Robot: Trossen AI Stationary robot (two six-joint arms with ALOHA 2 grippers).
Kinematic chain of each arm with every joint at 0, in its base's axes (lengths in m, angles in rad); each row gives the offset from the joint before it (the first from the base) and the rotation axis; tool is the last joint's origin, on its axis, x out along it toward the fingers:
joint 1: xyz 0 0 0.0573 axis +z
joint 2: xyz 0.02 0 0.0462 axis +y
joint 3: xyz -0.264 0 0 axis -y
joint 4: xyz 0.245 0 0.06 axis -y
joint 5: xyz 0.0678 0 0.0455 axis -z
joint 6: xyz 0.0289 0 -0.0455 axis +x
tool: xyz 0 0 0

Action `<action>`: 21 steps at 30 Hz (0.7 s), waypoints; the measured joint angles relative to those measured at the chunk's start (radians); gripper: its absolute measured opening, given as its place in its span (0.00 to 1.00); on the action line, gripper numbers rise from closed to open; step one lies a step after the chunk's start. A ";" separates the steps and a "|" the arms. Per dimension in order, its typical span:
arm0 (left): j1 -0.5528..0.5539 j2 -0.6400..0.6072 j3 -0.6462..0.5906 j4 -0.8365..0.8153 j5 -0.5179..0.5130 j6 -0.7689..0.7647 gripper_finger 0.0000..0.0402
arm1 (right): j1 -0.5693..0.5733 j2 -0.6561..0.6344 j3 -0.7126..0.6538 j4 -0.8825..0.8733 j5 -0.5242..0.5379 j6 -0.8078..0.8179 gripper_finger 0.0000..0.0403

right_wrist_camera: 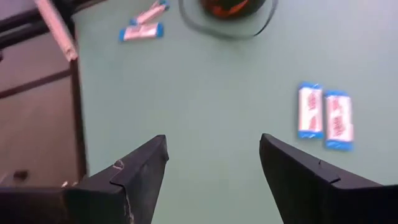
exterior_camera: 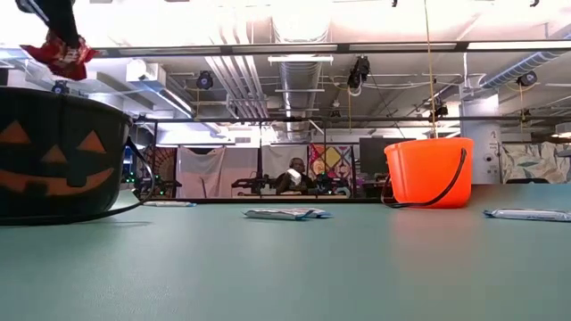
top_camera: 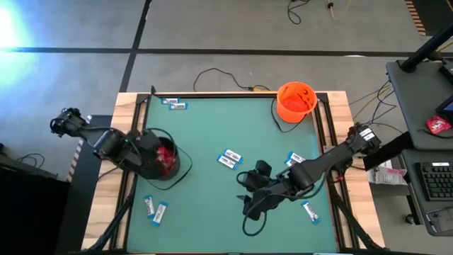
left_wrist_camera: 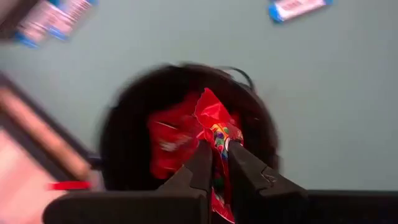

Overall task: Sort candy by brand, put in halloween buckets
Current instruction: Put the red candy into the black bucket, then put the white chocolate into the orange bucket

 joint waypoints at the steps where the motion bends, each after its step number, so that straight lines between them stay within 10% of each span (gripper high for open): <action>1: 0.003 -0.015 -0.035 0.046 0.026 0.000 0.03 | 0.000 -0.001 0.000 0.001 0.013 0.000 0.62; 12: 0.041 0.010 -0.359 0.193 0.044 -0.043 0.17 | -0.004 0.093 -0.025 -0.023 0.100 0.136 0.62; 21: -0.018 -0.060 -0.278 0.149 0.056 0.000 0.53 | -0.151 0.182 -0.218 0.157 0.143 0.170 0.60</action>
